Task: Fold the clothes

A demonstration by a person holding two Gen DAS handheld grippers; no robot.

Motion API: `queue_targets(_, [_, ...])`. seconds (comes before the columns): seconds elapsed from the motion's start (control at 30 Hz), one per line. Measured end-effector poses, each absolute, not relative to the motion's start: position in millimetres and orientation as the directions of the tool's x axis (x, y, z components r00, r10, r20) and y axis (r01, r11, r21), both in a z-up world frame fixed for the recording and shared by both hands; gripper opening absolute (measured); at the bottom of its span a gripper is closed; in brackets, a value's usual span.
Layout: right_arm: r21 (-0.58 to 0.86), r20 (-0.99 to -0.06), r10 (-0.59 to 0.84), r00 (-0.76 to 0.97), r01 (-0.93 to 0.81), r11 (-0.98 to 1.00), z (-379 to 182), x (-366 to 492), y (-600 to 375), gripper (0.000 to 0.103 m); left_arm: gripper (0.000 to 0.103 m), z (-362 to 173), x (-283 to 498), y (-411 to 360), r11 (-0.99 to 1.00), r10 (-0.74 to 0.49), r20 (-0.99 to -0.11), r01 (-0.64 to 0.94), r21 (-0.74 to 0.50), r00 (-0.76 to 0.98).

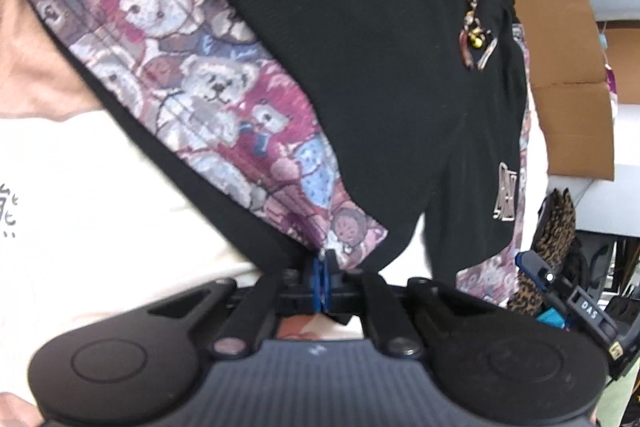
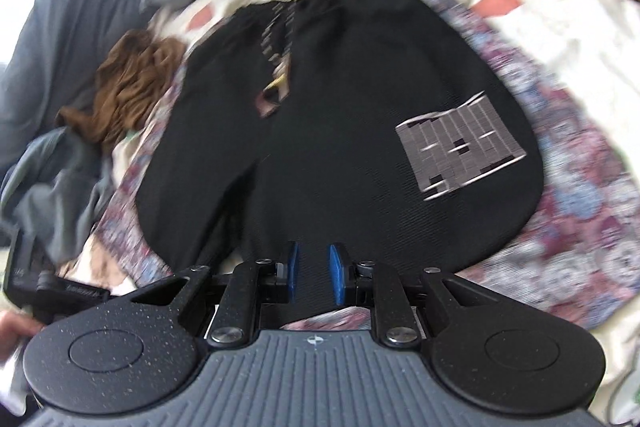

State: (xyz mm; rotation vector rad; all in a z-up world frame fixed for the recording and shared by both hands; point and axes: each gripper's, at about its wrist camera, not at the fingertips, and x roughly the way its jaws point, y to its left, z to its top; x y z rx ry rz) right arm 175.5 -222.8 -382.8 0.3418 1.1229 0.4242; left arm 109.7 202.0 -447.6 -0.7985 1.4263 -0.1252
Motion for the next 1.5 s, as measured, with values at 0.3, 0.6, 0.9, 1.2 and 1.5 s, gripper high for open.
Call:
queue_targets(0.3, [0.55, -0.768, 0.6, 0.223, -0.249, 0.797, -400.4, 173.3, -163.0, 0.026, 0.001, -452.7, 106.0, 202.6, 0.741, -0.533, -0.827, -0.374, -0.558, 0.176])
queue_targets(0.6, [0.601, -0.764, 0.642, 0.065, -0.291, 0.744, -437.0, 168.8, -102.7, 0.044, 0.001, -459.0, 108.4, 198.6, 0.74, -0.541, -0.823, -0.368, -0.564, 0.172])
queue_targets(0.9, [0.644, -0.741, 0.672, 0.019, -0.263, 0.718, -460.6, 164.2, -80.9, 0.024, 0.009, -461.2, 107.8, 207.9, 0.708, -0.555, -0.809, -0.4, -0.581, 0.194])
queue_targets(1.2, [0.643, -0.744, 0.668, 0.005, -0.263, 0.719, -462.5, 158.2, -78.3, 0.003, 0.021, -453.4, 104.6, 244.3, 0.644, -0.516, -0.798, -0.474, -0.601, 0.311])
queue_targets(1.5, [0.641, -0.746, 0.666, 0.002, -0.269, 0.719, -462.8, 158.1, -80.2, 0.002, 0.0, -450.0, 96.5, 260.6, 0.637, -0.439, -0.821, -0.518, -0.571, 0.365])
